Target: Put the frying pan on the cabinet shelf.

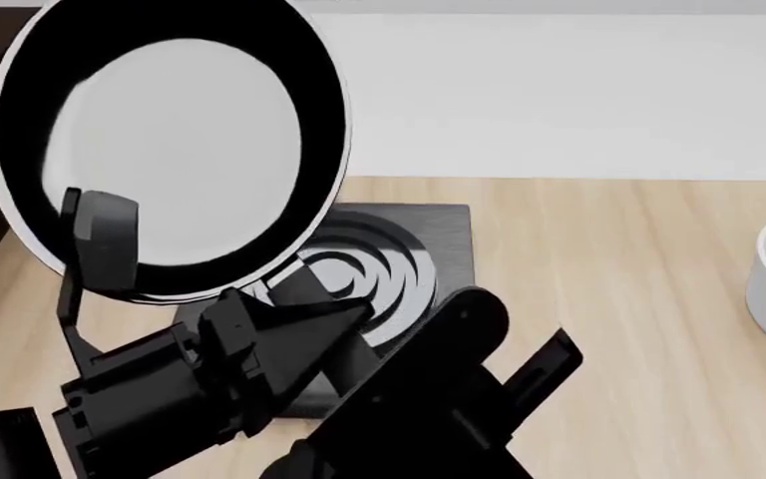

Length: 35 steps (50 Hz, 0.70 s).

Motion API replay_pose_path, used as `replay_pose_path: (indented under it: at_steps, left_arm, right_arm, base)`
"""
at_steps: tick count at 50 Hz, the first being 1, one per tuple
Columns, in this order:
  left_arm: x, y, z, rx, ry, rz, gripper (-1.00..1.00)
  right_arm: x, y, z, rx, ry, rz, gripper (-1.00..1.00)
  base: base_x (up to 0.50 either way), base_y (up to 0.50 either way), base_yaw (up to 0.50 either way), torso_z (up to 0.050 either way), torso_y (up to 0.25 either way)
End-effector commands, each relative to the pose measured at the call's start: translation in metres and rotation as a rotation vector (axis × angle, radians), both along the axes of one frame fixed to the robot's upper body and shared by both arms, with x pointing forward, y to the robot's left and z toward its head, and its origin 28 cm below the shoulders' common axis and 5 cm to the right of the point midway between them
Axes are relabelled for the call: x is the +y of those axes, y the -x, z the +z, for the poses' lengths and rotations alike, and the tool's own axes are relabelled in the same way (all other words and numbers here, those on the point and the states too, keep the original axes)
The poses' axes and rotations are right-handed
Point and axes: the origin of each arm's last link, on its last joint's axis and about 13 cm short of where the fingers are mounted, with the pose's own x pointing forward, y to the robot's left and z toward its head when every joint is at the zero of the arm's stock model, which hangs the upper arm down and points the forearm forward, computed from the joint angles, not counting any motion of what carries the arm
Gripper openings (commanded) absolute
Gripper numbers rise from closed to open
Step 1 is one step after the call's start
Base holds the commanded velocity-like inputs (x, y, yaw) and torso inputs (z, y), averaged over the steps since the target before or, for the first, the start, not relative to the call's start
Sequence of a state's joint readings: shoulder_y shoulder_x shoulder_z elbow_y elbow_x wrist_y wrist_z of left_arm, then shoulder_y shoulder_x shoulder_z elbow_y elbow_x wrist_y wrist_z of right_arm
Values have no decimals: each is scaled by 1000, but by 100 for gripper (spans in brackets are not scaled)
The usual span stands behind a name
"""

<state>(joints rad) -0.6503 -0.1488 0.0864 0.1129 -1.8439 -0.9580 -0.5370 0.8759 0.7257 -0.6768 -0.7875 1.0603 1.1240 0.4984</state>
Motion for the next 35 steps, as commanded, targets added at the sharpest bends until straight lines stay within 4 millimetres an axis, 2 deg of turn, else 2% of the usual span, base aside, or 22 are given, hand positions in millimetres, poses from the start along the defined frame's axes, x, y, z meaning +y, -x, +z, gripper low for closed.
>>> replay_pose_path:
  at_steps: [1,2,16,28,35]
  left_arm:
    - [7,-7,2,-11,-51,78,-100]
    - [7,-7,4,-14,-53,81,-100]
    - [26,-22,29,-153,-154,152,-100]
    - [51,-41,39,-65,-90,252,-100]
    - [75,-57,51,3,-20,354,-100]
  right_arm:
    - [-7,-6,5,-102,16,-92,-100]
    - [-7,-6,4,-94,16,-87,100]
    - [-8,-3,-2,-70,37,-96,100]
    - [-8,4,-8,-50,17,-106,100]
    - [-9,10,-9,-52,-3,-116,100]
  base:
    - [0,0,0,0,0]
    - [0,0,0,0,0]
    - [0,0,0,1,1]
    - [0,0,0,0,2]
    - [0,0,0,1,1]
